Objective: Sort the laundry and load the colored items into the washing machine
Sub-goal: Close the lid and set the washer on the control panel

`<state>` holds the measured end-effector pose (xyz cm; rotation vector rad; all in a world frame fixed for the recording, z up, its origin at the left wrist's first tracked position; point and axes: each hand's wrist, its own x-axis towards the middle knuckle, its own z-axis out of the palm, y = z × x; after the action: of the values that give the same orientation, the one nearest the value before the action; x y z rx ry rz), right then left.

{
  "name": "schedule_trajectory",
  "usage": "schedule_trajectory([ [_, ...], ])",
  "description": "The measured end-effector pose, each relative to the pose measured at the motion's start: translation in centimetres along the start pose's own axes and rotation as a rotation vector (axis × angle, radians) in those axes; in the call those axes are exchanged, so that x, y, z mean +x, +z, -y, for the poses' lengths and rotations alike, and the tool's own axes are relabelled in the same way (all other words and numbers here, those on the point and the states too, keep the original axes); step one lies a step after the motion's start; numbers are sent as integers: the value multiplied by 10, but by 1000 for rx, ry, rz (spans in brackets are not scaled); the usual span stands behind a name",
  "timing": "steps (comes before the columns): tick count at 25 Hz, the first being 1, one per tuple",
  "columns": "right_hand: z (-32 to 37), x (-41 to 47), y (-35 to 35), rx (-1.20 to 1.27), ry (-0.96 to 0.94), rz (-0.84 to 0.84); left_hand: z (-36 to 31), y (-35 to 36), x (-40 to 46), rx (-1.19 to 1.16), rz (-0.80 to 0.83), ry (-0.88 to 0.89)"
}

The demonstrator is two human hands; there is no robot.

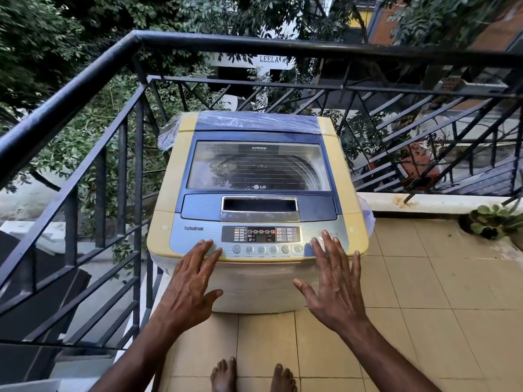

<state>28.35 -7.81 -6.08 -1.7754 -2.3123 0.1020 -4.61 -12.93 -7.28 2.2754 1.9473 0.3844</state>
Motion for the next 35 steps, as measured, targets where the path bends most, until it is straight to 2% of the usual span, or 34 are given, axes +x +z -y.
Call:
schedule_trajectory([
  [35, 3, 1, 10, -55, -22, 39, 0, 3, 2, 1, 11, -12],
])
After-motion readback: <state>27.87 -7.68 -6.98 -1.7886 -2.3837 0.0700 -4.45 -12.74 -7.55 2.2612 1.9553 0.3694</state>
